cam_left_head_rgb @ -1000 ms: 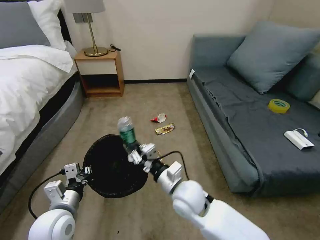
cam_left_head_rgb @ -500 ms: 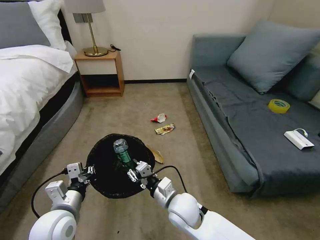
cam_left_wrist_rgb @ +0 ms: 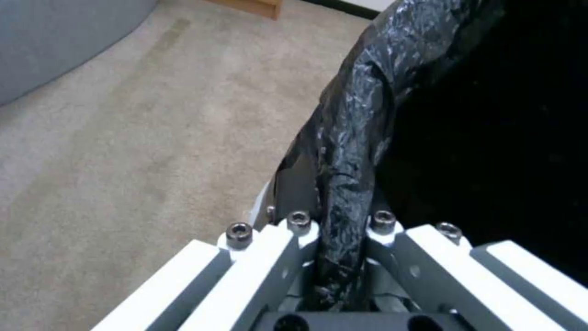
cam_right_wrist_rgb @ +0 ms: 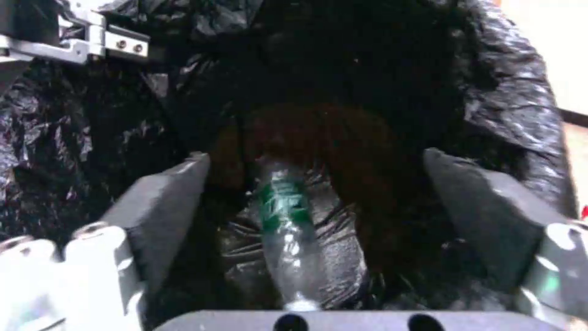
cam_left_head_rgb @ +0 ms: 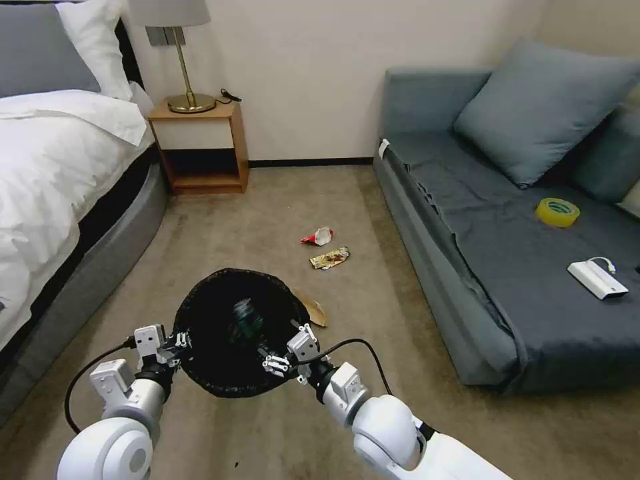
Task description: Pick up the trash bin, then pick up the garbage on the floor and place it into the trash bin.
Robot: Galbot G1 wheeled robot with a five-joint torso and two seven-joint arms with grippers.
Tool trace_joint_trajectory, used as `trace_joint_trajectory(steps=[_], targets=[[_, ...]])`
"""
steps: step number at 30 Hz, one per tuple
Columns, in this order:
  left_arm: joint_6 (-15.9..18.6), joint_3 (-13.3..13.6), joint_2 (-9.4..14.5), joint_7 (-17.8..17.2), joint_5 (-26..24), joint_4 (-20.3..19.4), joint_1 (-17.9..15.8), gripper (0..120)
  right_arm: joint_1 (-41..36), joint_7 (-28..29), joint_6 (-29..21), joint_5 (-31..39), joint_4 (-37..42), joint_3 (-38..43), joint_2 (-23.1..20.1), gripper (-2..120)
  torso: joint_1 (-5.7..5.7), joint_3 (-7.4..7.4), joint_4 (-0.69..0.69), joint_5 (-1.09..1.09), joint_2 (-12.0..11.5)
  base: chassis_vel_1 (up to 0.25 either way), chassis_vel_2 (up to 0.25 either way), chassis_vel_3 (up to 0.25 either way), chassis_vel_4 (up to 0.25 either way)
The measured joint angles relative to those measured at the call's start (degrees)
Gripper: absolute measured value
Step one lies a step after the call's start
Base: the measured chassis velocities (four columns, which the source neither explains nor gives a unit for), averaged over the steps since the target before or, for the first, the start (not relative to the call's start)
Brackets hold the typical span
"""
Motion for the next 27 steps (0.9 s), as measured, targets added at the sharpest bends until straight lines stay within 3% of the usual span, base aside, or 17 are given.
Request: trace_joint_trajectory(steps=[6,12,16,19,27], targets=[[-0.18,-0.67,-0.32,-0.23,0.21,-0.26,0.31,1,-0.91,1.44,0.32,-0.77,2.54,2.81,0.79,100,0.00,0.00,0.01,0.01,0.00,0.000,0.000,0.000,0.000],[-0.48,-1.12,-0.63,-0.93,0.18,-1.11,0.27,1,-4.59,6.69,1.74,-3.69,8.05,9.05,-2.00,100,0.00,0.00,0.00,0.01,0.00,0.000,0.000,0.000,0.000],[-0.67,-1.43,-1.01,-1.03,0.54,-1.44,0.21,1,-11.48,11.71,3.00,-9.78,11.26,16.65,-3.42,100,-0.01,0.00,0.01,0.01,0.00,0.000,0.000,0.000,0.000],[-0.74,-1.41,-1.36,-1.11,1.20,-1.49,0.18,1,-19.99,14.95,4.83,-12.71,11.94,22.78,-0.85,100,-0.01,-0.01,-0.02,0.02,0.00,0.000,0.000,0.000,0.000],[-0.76,-1.17,-1.54,-1.19,2.22,-2.05,0.15,1,-26.40,15.22,6.39,-14.78,14.03,27.80,4.84,100,-0.01,-0.01,0.01,0.02,0.00,0.000,0.000,0.000,0.000]])
